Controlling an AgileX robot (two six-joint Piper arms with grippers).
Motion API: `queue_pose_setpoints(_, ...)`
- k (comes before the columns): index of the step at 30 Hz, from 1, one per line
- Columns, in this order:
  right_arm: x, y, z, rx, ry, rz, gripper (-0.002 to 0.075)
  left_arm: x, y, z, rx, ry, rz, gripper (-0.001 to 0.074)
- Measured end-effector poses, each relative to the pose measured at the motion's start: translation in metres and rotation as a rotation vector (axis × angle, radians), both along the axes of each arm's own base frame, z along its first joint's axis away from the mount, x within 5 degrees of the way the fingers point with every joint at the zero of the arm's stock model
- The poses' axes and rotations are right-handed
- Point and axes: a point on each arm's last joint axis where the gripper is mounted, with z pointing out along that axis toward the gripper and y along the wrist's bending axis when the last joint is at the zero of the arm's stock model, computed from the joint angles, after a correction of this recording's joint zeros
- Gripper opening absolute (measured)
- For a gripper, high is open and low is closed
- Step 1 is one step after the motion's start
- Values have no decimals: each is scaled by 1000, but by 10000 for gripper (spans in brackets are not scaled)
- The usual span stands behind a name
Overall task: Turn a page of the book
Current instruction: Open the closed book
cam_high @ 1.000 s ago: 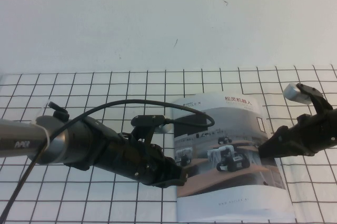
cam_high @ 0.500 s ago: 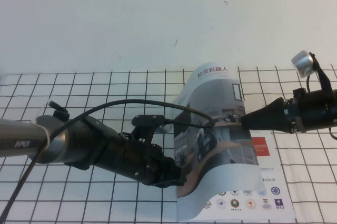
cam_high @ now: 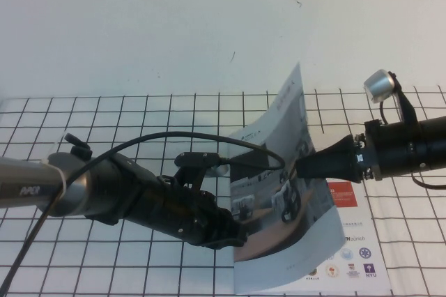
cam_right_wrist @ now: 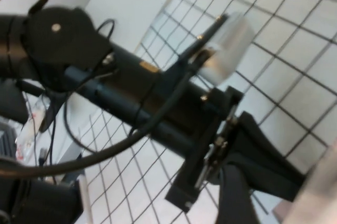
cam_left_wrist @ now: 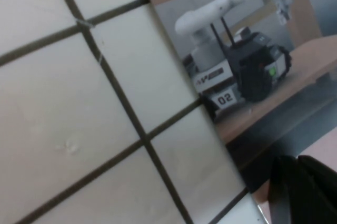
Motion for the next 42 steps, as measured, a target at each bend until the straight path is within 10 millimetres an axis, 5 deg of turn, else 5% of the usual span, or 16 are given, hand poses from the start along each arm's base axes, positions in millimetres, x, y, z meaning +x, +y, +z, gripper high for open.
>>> queue_pose_setpoints(20,-4,12,1,14,-21,34,404,-3,4,12,26,-65,-38,-2)
queue_pose_setpoints(33,-3,13,2,28,-6,16,404,-27,7,100,-123,-231,-120,-2)
queue_pose_setpoints(42,5,14,10,121,20,-78,404,-80,-7,167,-226,-410,-293,-2)
